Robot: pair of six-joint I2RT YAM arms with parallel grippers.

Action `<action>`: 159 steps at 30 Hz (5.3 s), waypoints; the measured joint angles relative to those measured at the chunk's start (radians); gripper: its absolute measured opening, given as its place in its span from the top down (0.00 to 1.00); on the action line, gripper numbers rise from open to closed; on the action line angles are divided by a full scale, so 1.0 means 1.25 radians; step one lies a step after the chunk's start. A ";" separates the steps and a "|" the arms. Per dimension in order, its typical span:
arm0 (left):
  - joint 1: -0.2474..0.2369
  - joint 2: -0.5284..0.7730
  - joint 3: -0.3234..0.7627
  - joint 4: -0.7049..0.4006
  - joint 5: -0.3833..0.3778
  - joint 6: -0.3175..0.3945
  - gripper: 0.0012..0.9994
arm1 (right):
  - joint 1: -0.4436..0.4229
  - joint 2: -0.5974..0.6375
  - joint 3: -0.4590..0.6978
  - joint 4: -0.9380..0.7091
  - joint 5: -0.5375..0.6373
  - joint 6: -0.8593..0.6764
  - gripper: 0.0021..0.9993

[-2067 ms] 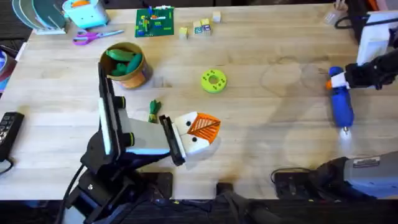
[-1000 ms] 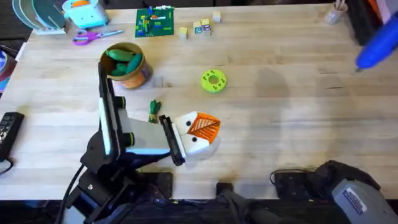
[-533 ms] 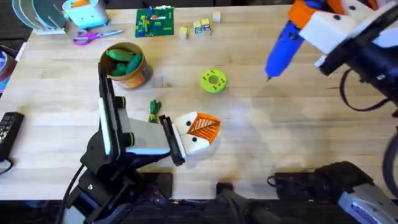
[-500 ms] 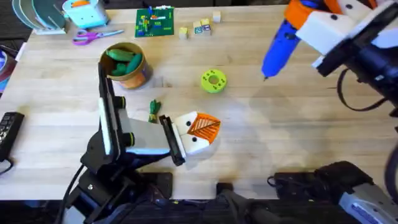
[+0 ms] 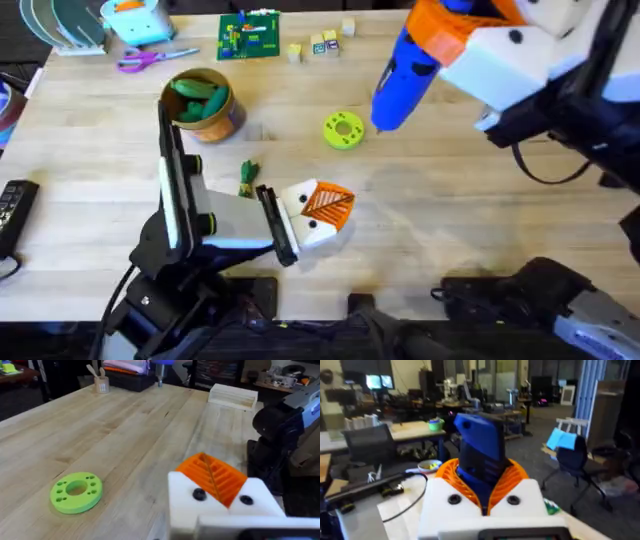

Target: Pick up the gripper from the table and insert it into the empty holder that is missing its gripper. Then pick up a screw, insert it into the mounting hole, and use the screwdriver to tighten it. Finally, clean up the table by picking up the vegetable and placing it into the bucket.

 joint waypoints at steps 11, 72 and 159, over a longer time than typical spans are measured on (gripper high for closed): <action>0.000 0.000 0.000 0.000 0.000 0.000 1.00 | 0.103 0.000 -0.118 0.241 -0.003 0.057 0.98; 0.000 0.000 0.000 0.000 -0.021 0.000 1.00 | 0.242 0.244 -0.131 0.459 -0.030 0.111 0.98; 0.000 0.000 0.000 0.001 -0.043 0.003 0.27 | -0.182 0.750 0.067 -0.117 0.287 -0.692 0.01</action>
